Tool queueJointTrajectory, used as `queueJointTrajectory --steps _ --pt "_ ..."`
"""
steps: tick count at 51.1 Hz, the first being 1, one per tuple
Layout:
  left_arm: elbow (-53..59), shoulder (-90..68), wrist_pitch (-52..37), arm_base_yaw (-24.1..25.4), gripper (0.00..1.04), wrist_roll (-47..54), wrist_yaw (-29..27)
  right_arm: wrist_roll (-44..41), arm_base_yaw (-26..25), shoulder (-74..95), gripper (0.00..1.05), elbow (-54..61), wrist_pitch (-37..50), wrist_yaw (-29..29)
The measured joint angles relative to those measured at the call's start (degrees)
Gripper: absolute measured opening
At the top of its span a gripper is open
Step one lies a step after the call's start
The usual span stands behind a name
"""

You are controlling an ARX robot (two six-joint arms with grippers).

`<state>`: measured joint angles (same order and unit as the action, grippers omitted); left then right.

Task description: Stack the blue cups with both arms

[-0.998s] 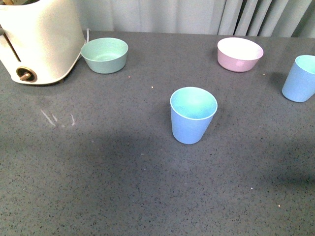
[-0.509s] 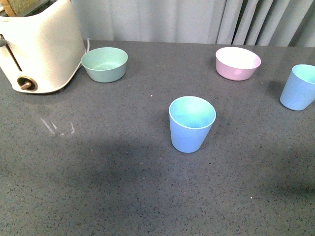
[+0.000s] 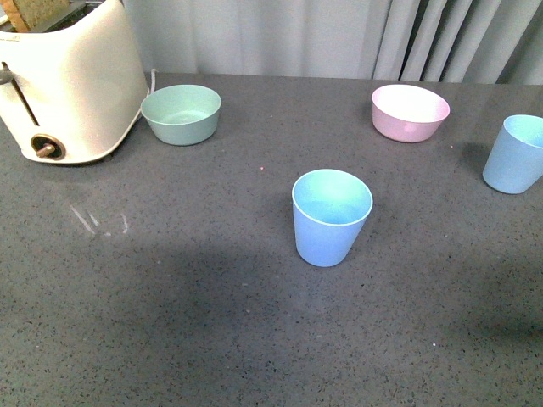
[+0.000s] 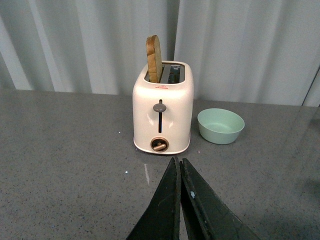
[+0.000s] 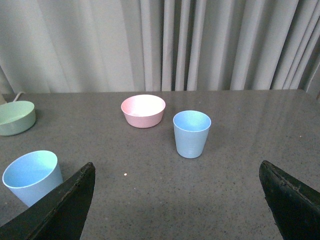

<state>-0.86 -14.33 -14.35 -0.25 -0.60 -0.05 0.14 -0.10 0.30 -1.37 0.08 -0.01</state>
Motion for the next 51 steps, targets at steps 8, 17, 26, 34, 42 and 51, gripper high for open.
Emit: queueJointTrajectory --steps 8,17,26,34,42,51 --pt "0.0 2.54 2.49 0.0 0.02 0.0 0.0 0.0 0.0 -0.02 0.96 0.0 0.0 0.0" --pt "-0.02 10.95 12.87 0.0 0.02 0.02 0.02 0.0 0.0 -0.02 0.96 0.0 0.0 0.0" --pt "-0.02 13.77 14.16 0.02 0.02 0.0 0.0 0.0 0.0 -0.02 0.96 0.0 0.0 0.0" --pt "-0.02 13.77 14.27 0.02 0.02 0.0 0.0 0.0 0.0 -0.02 0.96 0.0 0.0 0.0" --pt "-0.02 13.77 14.27 0.0 0.23 0.0 0.02 0.55 0.13 0.46 0.96 -0.24 -0.72 0.5" --pt "-0.02 13.79 14.32 0.02 0.58 0.0 0.02 4.76 -3.48 21.14 0.96 -7.74 -9.88 -0.66"
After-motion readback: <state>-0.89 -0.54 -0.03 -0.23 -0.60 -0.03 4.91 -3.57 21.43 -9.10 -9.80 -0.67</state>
